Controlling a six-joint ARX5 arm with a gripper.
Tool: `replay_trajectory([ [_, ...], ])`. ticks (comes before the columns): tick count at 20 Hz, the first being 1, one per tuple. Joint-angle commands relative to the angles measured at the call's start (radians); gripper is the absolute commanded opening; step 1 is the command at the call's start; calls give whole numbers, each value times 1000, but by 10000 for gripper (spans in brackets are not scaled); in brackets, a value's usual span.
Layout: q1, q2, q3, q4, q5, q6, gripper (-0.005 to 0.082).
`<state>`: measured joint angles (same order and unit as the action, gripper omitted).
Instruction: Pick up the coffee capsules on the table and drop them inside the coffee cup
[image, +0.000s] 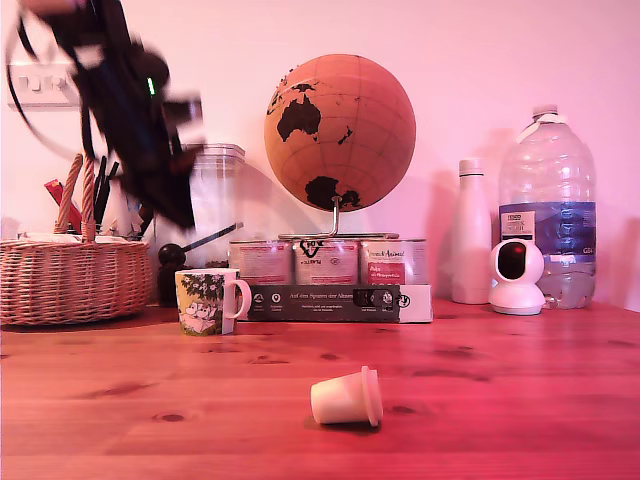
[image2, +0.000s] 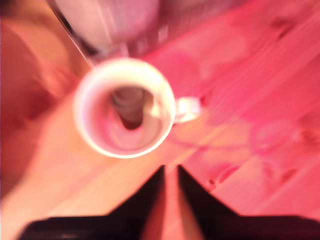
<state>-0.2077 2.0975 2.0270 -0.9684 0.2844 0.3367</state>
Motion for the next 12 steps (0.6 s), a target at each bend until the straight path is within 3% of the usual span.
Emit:
replay_trajectory([
  [1,0,-47,8,-6,3,9,-24],
  [6,0,-144,-18,-15,4,8,-24],
  [12,0,-313,-277,137,27,-17,-24],
])
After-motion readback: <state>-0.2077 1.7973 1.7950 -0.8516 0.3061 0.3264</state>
